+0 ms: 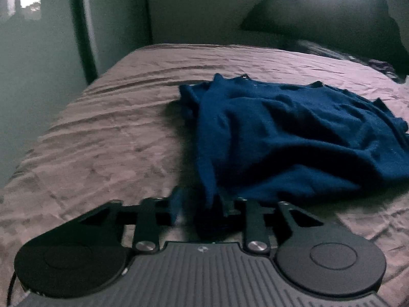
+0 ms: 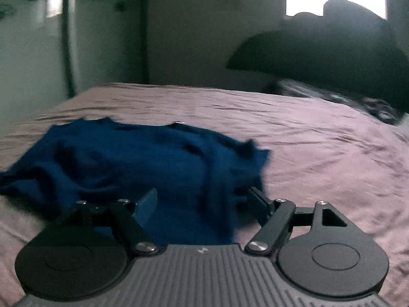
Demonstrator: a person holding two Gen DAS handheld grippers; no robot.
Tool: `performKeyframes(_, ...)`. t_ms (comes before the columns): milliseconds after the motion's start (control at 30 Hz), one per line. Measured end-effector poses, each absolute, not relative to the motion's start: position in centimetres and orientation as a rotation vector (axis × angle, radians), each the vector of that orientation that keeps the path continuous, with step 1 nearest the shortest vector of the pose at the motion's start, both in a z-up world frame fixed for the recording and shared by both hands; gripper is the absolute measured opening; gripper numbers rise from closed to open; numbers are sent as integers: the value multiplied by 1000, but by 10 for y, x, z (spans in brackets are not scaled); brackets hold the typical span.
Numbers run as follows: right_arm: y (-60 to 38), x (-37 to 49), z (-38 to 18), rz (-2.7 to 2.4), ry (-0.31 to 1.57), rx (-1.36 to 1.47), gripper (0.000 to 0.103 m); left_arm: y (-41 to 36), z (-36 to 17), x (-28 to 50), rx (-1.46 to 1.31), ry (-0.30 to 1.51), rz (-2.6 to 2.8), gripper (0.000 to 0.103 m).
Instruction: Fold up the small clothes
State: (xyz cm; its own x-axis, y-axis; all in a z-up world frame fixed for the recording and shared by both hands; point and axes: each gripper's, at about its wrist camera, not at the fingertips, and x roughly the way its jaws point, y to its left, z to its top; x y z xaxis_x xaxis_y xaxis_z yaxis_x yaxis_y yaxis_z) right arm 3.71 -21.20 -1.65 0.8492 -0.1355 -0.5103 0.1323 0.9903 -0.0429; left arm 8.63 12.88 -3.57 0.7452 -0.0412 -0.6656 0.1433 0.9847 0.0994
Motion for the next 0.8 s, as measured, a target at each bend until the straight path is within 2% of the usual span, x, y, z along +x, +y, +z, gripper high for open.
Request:
performKeyframes(100,-211,52,-36,-130,624,-7,77,129,-35,84,154,718,-60,60)
performKeyframes(167,-212,59,-50,-133,684,6,77,129,-34,82,150,722,-45,63)
performKeyframes(267,-206,50,-44,-132,651,9,77,130,-33,80,157,723,-27,70)
performKeyframes(600,-177,50,-20,-44,588,-25,77,128,-33,79,176,726,14,85)
performKeyframes(700,-158,55,-16,17,583,-59,84,128,-33,79,180,727,32,90)
performKeyframes(800,-137,62,-16,72,581,-113,86,128,-33,78,179,723,51,94)
